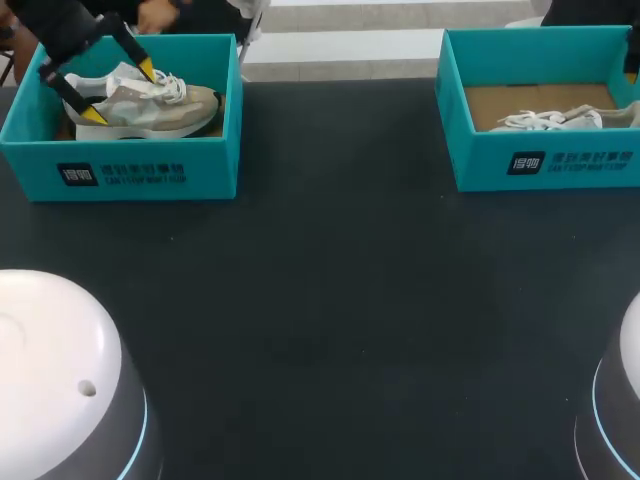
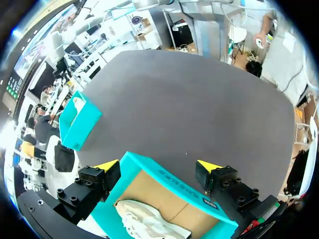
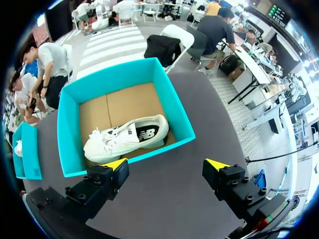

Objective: Take the shoe out of the shoebox, open the shoe tongue, remove and reinsert the insole, then place the shoe into the shoebox

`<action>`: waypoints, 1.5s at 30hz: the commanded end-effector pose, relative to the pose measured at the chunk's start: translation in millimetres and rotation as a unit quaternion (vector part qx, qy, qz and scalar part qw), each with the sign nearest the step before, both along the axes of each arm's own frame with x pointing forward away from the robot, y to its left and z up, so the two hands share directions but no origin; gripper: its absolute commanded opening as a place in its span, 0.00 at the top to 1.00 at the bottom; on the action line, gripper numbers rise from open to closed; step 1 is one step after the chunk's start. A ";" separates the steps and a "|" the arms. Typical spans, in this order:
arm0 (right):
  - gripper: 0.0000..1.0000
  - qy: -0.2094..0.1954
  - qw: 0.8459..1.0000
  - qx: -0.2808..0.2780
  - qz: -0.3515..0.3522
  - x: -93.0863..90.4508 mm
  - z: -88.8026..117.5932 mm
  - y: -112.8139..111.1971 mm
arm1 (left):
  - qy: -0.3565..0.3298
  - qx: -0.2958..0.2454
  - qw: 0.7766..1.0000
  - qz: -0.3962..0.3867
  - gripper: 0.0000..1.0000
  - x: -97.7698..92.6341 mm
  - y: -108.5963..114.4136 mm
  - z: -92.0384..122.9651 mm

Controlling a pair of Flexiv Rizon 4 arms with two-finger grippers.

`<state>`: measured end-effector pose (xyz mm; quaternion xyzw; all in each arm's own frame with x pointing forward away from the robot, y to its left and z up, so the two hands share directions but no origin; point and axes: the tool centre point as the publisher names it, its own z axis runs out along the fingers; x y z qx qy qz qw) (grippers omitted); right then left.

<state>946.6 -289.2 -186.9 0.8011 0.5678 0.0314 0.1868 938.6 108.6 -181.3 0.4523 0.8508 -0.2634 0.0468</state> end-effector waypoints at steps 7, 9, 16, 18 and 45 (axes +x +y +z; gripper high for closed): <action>0.00 -0.001 1.000 0.000 0.000 -0.3 -0.3 -0.3 | -0.126 0.248 0.842 -0.462 0.00 27.2 20.2 23.8; 0.00 -0.001 1.000 0.000 0.000 -0.3 -0.3 -0.3 | -0.126 0.248 0.842 -0.462 0.00 27.2 20.2 23.8; 0.00 -0.001 1.000 0.000 0.000 -0.3 -0.3 -0.3 | -0.126 0.248 0.842 -0.462 0.00 27.2 20.2 23.8; 0.00 -0.001 1.000 0.000 0.000 -0.3 -0.3 -0.3 | -0.126 0.248 0.842 -0.462 0.00 27.2 20.2 23.8; 0.00 -0.001 1.000 0.000 0.000 -0.3 -0.3 -0.3 | -0.227 0.218 0.874 -0.370 0.00 137.2 66.3 -18.9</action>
